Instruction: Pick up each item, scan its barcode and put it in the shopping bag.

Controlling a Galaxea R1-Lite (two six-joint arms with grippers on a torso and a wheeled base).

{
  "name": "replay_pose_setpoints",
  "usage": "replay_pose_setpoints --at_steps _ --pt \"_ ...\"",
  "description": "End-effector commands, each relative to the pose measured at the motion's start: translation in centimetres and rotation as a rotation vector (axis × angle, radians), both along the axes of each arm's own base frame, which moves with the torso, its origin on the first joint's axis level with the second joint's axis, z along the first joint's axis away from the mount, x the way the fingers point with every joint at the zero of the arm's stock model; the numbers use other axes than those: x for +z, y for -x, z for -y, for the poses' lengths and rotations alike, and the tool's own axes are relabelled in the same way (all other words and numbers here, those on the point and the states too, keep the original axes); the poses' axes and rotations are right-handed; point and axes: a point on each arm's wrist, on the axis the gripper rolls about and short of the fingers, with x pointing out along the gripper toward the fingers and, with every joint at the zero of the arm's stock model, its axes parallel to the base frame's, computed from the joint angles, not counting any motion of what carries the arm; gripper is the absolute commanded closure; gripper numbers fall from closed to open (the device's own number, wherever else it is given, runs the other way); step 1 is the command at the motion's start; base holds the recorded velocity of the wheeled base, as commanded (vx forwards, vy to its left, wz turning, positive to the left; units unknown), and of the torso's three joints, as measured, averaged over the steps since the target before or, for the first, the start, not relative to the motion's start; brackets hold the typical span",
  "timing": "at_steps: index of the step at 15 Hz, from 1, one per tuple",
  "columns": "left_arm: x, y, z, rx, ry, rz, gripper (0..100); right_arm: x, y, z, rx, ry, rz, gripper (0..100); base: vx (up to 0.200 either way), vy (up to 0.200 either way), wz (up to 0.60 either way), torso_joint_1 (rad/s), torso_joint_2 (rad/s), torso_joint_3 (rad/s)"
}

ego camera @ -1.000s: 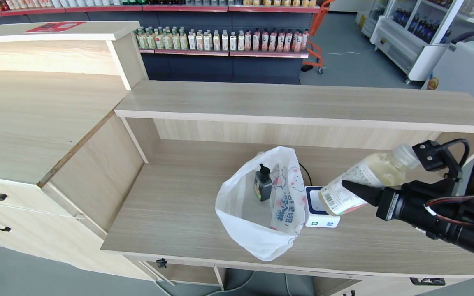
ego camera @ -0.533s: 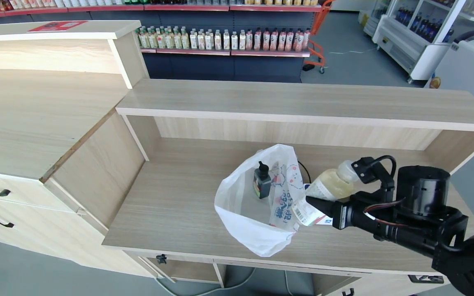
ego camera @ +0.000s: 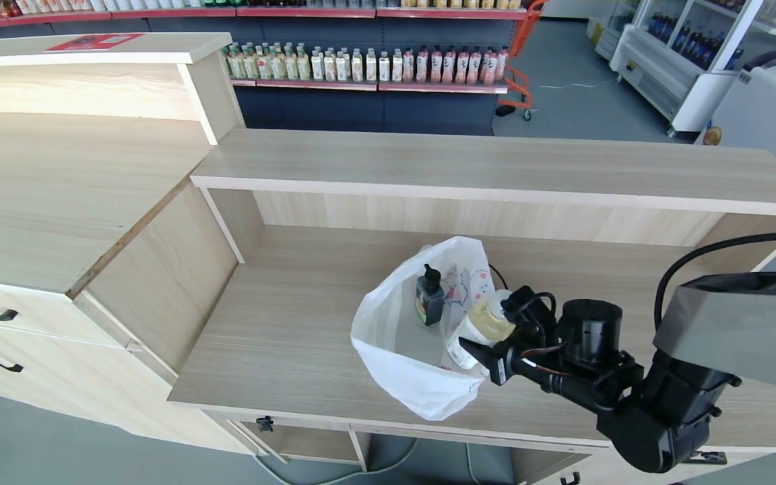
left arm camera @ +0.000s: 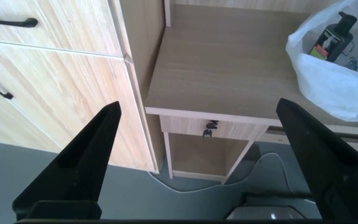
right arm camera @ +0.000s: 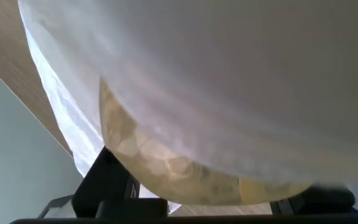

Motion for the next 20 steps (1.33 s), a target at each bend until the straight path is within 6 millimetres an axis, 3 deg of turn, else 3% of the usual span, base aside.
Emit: replay_pose_setpoints --at_steps 1,6,7,12,15,19,20 --pt "0.0 0.0 0.0 0.001 0.001 0.000 0 -2.8 -1.5 -1.2 0.017 0.022 -0.007 100 0.000 0.000 0.00 0.000 0.00 0.000" --pt "0.0 0.0 0.0 0.001 0.001 0.000 0 -4.5 -2.2 -1.7 0.032 0.061 0.005 100 0.000 0.000 0.00 0.000 0.00 0.000" --pt "0.0 0.0 0.0 0.001 0.001 0.000 0 -4.8 -2.4 -1.7 0.032 0.064 0.005 0 0.000 0.000 0.00 0.000 0.00 0.000" --pt "0.0 0.0 0.0 0.001 0.001 0.000 0 -3.6 -2.7 -1.9 0.029 0.015 0.045 0 0.000 0.000 0.00 0.000 0.00 0.000" --pt "0.0 0.0 0.0 0.002 0.001 0.000 0 2.3 -1.0 -1.1 -0.003 -0.177 0.005 0 0.000 0.000 0.00 0.000 0.00 0.000" --pt "0.0 0.0 0.0 0.002 0.001 0.000 0 9.0 4.6 2.5 -0.061 -0.282 -0.088 0 0.000 0.000 0.00 0.000 0.00 0.000" --pt "0.0 0.0 0.0 0.002 0.001 0.000 0 11.4 7.5 4.7 -0.101 -0.324 -0.082 0 0.000 0.000 0.00 0.000 0.00 0.000"
